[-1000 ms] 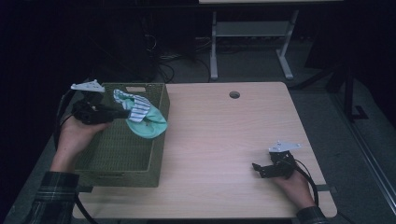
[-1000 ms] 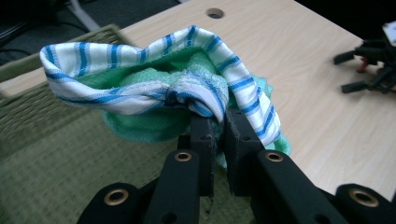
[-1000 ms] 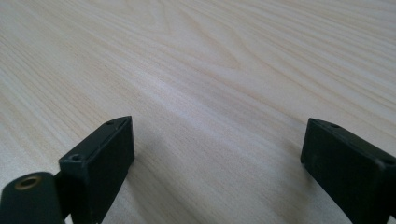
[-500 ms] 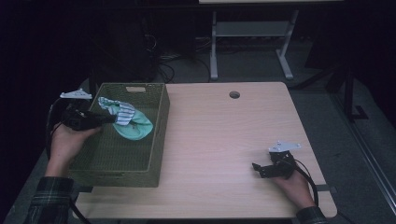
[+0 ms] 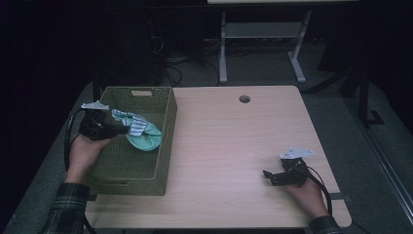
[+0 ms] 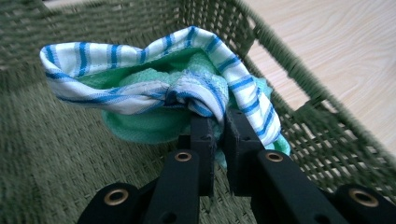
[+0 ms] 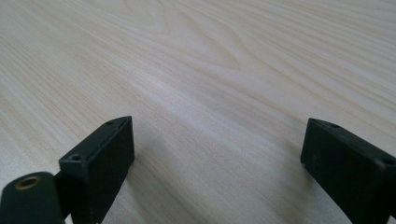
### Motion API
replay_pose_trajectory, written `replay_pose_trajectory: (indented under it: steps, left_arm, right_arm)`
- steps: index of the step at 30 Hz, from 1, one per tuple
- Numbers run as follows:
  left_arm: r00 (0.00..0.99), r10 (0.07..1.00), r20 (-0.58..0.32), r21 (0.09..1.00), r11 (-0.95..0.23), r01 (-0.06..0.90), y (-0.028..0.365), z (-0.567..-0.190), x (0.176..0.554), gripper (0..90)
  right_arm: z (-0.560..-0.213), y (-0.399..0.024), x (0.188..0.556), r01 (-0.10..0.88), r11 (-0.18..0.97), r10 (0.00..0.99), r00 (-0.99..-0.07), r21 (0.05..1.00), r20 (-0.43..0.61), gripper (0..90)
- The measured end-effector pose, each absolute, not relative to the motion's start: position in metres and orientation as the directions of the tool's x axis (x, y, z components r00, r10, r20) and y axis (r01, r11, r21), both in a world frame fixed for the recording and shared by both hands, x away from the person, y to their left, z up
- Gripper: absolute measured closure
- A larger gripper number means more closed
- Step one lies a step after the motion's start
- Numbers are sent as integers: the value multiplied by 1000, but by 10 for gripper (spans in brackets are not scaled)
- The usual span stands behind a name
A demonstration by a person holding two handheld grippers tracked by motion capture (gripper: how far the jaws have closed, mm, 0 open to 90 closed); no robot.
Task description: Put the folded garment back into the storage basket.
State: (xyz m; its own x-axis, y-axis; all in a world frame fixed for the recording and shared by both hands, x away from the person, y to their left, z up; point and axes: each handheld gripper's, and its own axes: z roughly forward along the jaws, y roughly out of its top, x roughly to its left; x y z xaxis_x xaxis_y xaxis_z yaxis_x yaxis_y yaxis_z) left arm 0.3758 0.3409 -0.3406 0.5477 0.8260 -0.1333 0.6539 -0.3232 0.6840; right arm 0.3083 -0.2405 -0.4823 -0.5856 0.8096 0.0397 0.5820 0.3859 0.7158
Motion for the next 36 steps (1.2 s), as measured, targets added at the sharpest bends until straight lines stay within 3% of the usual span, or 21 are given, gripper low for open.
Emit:
replay_pose_trajectory:
  steps: [11, 23, 36]
  left_arm:
    - [538, 829, -150, 610, -351, 711, 340, -373, 383, 824]
    - [517, 850, -103, 546, -386, 743, 347, -383, 376, 792]
    - [492, 868, -68, 563, -374, 737, 363, -379, 367, 615]
  right_arm:
    - [-482, -241, 308, 582, 386, 810, -586, 716, 39, 92]
    - [-482, -241, 308, 582, 386, 809, -586, 716, 39, 92]
    - [-482, -240, 308, 582, 385, 811, -584, 716, 39, 92]
